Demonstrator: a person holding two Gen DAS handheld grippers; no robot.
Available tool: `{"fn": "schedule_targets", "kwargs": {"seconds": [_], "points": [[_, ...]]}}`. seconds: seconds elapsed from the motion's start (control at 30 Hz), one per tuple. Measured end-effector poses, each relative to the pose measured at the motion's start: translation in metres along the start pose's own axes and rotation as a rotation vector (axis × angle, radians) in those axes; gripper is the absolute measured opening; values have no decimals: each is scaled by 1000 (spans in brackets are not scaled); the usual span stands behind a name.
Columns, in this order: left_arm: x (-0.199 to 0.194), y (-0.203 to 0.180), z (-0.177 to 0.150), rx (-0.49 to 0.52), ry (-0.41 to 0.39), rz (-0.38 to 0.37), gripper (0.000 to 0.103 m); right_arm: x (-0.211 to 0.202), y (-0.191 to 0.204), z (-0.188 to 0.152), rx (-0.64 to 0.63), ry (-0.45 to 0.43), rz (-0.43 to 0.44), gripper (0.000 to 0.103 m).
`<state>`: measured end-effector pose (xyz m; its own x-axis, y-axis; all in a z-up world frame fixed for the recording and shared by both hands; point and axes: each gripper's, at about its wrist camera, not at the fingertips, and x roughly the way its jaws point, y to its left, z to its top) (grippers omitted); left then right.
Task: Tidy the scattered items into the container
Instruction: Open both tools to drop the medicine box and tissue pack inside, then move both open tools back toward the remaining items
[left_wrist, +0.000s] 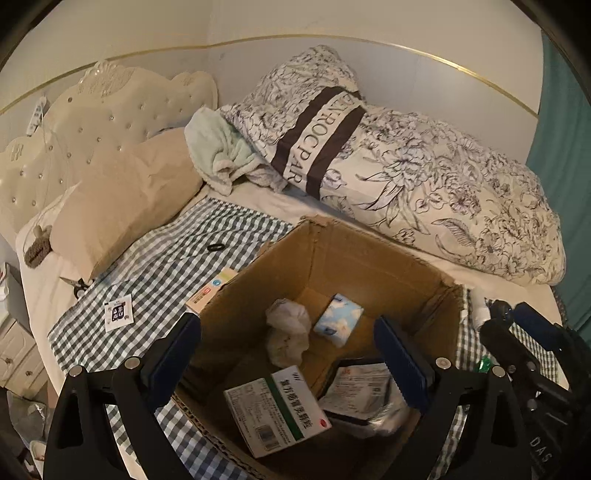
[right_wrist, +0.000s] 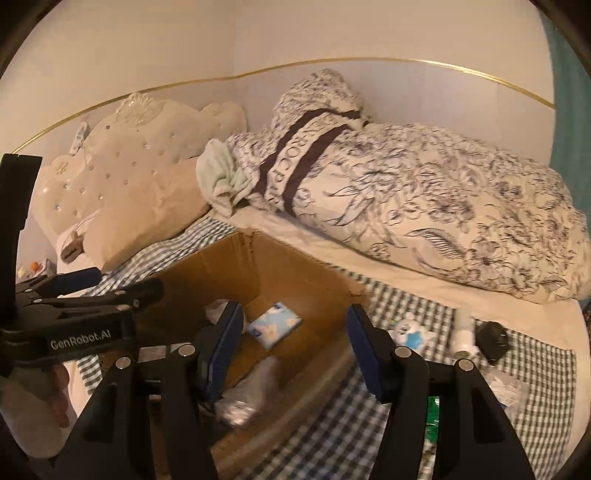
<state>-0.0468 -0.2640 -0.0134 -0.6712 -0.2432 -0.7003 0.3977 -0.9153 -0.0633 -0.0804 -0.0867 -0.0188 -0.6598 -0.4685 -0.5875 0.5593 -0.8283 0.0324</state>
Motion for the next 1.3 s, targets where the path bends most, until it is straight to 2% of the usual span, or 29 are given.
{"fn": "schedule_targets", "kwargs": {"seconds": [0.53, 0.8, 0.9, 1.03, 1.13, 1.2, 1.3], "points": [[-46, -73, 4, 86, -93, -101, 97, -88, -96, -32, 90, -19, -199, 62], [-60, -109, 0, 125, -114, -165, 97, -117, -127, -53, 126, -9, -258, 65], [-59, -120, -4, 120, -108, -216, 98, -126, -133, -60, 133, -10, -276, 66], [-56, -131, -11, 126, -100, -327, 98, -135, -141, -69, 154, -6, -291, 67], [-58, -132, -16, 107, -123, -493, 98, -142, -148, -77, 176, -5, -305, 73], [-59, -133, -18, 45, -141, -506, 98, -145, -151, -82, 184, -1, -309, 73], [-58, -141, -18, 33, -136, -455, 98, -146, -155, -91, 194, 13, -315, 73]]}}
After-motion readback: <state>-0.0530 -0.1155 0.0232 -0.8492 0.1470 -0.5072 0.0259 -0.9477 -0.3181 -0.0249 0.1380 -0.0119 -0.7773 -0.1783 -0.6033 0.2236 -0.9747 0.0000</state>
